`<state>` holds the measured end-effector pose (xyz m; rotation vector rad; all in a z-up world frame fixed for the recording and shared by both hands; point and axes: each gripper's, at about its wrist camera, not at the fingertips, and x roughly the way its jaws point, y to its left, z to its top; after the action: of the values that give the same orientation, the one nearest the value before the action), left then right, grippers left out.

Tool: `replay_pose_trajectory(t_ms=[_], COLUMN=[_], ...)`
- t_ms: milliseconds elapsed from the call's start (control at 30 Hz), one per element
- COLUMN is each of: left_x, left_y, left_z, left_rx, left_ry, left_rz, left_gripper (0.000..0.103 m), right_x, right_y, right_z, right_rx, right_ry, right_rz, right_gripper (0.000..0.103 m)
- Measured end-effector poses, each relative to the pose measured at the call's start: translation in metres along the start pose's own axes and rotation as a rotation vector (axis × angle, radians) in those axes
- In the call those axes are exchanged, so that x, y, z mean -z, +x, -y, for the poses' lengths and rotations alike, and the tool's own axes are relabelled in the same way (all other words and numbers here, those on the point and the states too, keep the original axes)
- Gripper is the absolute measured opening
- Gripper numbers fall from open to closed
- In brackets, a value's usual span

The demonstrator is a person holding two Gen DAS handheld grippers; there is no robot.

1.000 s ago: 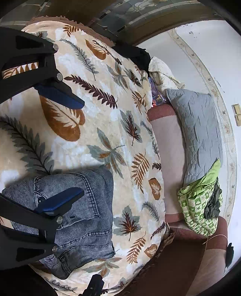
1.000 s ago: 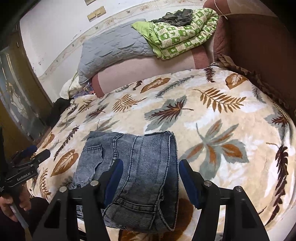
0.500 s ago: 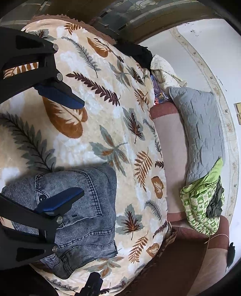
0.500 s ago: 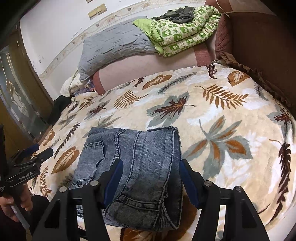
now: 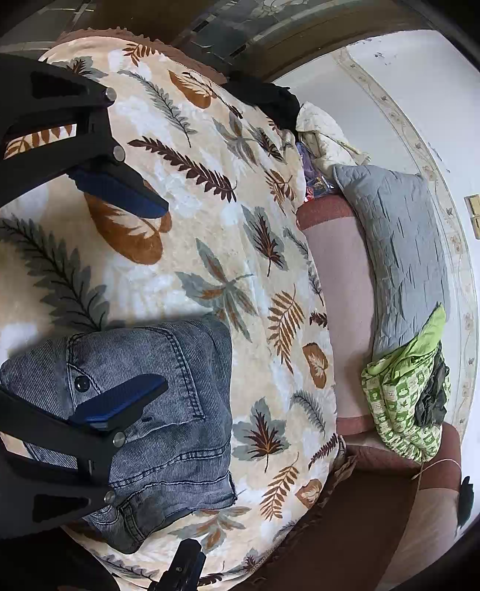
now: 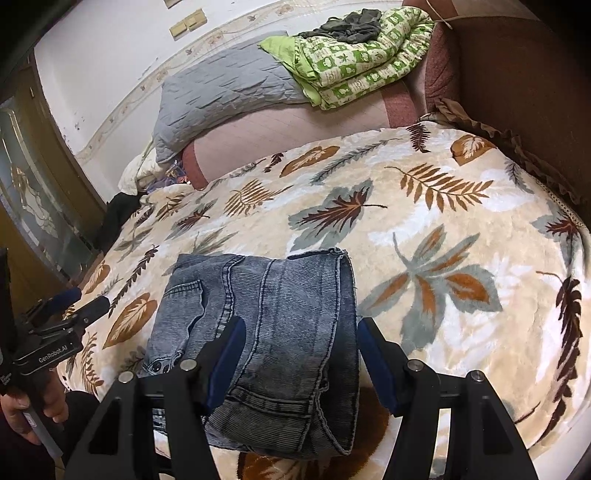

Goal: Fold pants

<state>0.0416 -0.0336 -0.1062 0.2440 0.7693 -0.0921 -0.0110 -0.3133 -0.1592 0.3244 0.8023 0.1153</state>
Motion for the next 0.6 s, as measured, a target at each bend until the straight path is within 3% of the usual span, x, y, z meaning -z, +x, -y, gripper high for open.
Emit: replay_pose_trajectory(t_ms=[600], left_x=[0.0006], left_y=[0.0041], left_z=[0.0038], left_rx=[0.004], left_ry=[0.006], left_rz=[-0.013], left_gripper=[0.086], right_x=[-0.0004], right_y=[0.0012], right_z=[0.0039], right_rx=[-0.012], right_ry=[0.017], right_rz=[-0.005], right_gripper=[0.067])
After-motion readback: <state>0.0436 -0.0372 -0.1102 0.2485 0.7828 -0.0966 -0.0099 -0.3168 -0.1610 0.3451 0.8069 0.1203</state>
